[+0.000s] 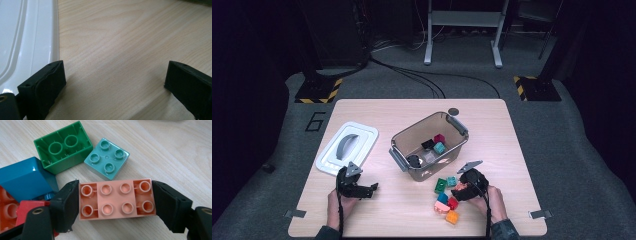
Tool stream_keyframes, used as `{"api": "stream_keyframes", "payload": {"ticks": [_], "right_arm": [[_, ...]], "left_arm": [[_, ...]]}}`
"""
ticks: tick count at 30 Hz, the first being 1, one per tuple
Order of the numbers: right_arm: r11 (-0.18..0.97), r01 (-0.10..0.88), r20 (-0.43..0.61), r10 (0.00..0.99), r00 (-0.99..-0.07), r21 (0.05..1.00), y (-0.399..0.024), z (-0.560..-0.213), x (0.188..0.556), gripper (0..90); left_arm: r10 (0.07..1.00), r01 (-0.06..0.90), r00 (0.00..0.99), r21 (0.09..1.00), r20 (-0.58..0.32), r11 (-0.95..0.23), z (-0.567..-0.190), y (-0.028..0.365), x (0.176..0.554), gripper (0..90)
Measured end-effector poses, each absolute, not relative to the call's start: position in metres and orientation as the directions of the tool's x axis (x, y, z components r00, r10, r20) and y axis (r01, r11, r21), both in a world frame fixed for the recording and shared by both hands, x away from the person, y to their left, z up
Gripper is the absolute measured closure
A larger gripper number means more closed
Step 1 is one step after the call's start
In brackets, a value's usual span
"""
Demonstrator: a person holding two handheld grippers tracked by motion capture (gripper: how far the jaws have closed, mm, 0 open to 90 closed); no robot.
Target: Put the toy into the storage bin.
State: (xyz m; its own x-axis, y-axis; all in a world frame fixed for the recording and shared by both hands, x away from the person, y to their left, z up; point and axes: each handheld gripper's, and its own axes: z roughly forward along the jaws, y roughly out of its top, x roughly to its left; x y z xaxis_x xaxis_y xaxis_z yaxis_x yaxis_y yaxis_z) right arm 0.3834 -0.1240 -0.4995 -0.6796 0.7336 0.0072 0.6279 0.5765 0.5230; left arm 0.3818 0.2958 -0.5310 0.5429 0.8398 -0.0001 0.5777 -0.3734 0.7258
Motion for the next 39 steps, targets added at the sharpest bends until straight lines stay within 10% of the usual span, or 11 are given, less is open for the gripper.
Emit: {"api": "stream_keyframes", "payload": {"ticks": [39], "right_arm": [[0.512, 0.712, 0.082, 0.782, -0.618, 0.480, -0.129, -0.494, 0.395, 27.0]], "left_arm": [[0.840, 0.579, 0.542, 0.724, 0.003, -0.376, -0.531, 0.296, 0.382, 3.6]]}}
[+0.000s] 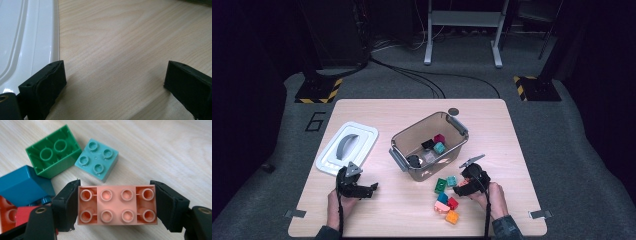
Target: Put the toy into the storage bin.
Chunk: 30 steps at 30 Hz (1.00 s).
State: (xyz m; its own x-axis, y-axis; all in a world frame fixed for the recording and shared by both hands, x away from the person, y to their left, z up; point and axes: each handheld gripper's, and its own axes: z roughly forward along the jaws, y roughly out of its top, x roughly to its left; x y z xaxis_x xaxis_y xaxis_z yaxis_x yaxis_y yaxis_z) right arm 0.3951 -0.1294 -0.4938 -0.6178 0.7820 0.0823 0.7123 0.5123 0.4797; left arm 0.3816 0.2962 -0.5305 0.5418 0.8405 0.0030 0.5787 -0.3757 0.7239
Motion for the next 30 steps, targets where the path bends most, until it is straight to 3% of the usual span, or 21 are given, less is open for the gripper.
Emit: {"api": "stream_keyframes", "payload": {"ticks": [14, 30], "right_arm": [[0.399, 0.704, 0.086, 0.834, -0.545, 0.588, -0.161, -0.460, 0.407, 26.9], [0.329, 0.697, 0.077, 0.873, -0.482, 0.637, -0.178, -0.434, 0.443, 27.0]], "left_arm": [[0.840, 0.578, 0.542, 0.724, 0.004, -0.376, -0.531, 0.296, 0.382, 3.6], [0.840, 0.578, 0.542, 0.724, 0.003, -0.376, -0.531, 0.296, 0.382, 3.6]]}}
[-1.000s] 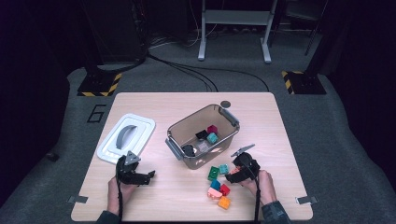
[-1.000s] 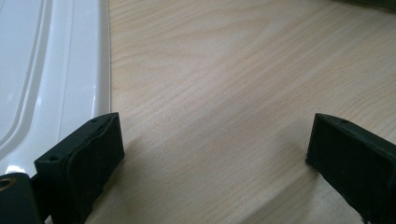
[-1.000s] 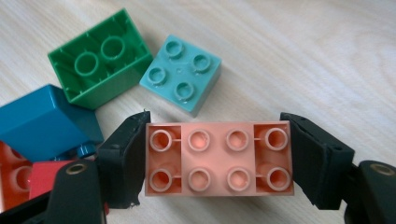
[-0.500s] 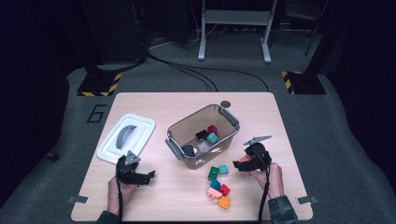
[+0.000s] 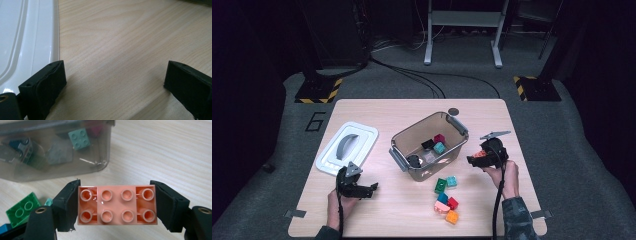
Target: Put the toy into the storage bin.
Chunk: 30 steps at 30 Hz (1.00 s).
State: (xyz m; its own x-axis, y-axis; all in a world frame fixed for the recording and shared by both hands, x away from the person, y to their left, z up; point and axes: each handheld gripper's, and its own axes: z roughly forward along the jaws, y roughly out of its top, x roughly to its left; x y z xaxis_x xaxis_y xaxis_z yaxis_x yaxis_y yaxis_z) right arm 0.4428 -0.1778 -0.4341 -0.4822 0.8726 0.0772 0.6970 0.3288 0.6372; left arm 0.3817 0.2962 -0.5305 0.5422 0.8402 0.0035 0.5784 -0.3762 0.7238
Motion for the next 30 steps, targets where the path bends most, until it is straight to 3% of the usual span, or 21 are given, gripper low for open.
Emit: {"api": "stream_keyframes", "payload": {"ticks": [18, 30], "right_arm": [[0.252, 0.672, 0.041, 0.921, -0.388, 0.696, -0.186, -0.405, 0.482, 27.0], [0.269, 0.611, 0.008, 0.912, -0.411, 0.745, -0.166, -0.366, 0.497, 27.0]], "left_arm": [[0.840, 0.580, 0.542, 0.723, 0.003, -0.376, -0.530, 0.296, 0.382, 3.6], [0.839, 0.577, 0.544, 0.723, 0.006, -0.379, -0.530, 0.296, 0.382, 3.6]]}}
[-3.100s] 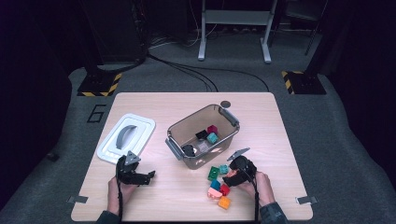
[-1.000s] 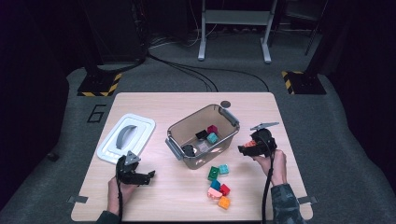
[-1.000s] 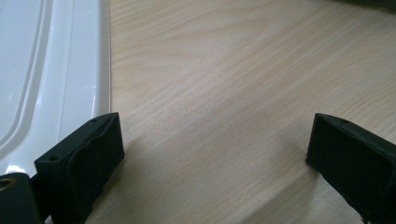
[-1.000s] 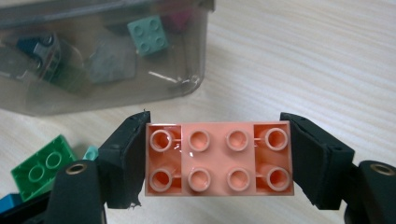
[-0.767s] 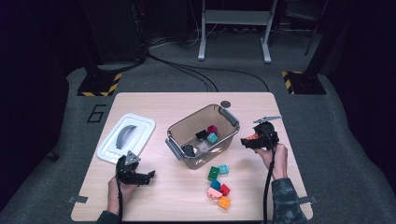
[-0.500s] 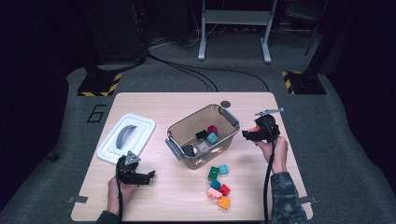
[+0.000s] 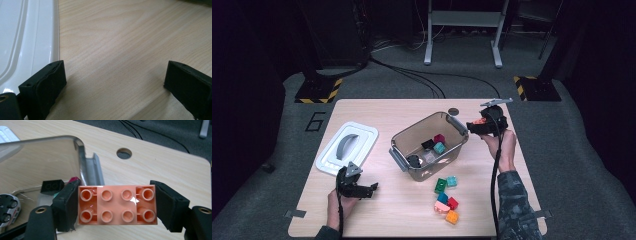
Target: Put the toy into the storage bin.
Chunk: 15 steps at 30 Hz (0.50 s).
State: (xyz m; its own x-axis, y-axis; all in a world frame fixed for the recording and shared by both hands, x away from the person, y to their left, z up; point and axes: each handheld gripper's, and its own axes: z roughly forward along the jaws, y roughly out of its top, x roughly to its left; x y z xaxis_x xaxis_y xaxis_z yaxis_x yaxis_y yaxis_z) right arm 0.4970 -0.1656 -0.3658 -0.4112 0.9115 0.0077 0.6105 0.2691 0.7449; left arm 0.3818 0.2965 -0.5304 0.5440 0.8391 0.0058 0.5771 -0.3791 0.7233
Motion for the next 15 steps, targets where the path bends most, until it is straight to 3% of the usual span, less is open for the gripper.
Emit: {"api": "stream_keyframes", "payload": {"ticks": [15], "right_arm": [[0.391, 0.587, 0.020, 0.821, -0.571, 0.709, -0.093, -0.372, 0.493, 26.9]], "left_arm": [[0.840, 0.577, 0.543, 0.724, 0.005, -0.378, -0.530, 0.297, 0.382, 3.8]]}}
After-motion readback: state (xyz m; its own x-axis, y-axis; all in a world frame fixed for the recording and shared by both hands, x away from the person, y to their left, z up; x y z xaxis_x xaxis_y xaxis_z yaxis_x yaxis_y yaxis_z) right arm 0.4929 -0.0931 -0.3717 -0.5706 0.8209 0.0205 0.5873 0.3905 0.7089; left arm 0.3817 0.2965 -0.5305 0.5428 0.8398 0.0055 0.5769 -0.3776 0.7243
